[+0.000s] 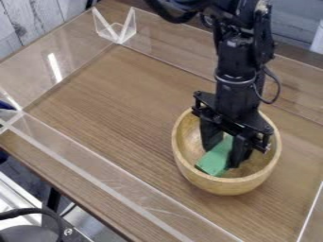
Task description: Put the green block in the brown bowl
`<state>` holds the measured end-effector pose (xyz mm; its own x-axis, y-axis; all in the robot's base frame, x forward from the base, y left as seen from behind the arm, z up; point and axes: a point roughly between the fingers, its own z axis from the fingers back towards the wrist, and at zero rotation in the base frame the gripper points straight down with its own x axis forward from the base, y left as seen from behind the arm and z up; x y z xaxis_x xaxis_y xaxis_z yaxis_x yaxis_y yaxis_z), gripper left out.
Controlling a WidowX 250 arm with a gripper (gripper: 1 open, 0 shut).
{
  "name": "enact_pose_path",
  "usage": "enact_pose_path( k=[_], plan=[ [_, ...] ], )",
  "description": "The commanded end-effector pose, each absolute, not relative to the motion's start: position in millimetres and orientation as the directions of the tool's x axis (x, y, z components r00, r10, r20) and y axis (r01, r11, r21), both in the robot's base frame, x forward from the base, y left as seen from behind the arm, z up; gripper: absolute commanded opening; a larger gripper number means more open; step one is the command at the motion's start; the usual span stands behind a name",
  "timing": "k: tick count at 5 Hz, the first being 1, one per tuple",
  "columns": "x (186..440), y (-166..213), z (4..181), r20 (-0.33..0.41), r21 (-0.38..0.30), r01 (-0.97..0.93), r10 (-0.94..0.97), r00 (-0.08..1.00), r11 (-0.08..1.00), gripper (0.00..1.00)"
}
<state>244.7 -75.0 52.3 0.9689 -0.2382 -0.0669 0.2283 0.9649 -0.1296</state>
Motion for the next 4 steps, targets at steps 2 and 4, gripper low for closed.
enact_pose_path(
  k=[2, 4],
  plan=[
    [252.0, -78.7, 75.0, -0.006, -0.133, 0.238, -0.241, 0.971, 0.962, 1.0],
    [255.0, -73.2, 100.0, 0.042, -0.124, 0.22, -0.217, 0.975, 0.968, 1.0]
  ],
)
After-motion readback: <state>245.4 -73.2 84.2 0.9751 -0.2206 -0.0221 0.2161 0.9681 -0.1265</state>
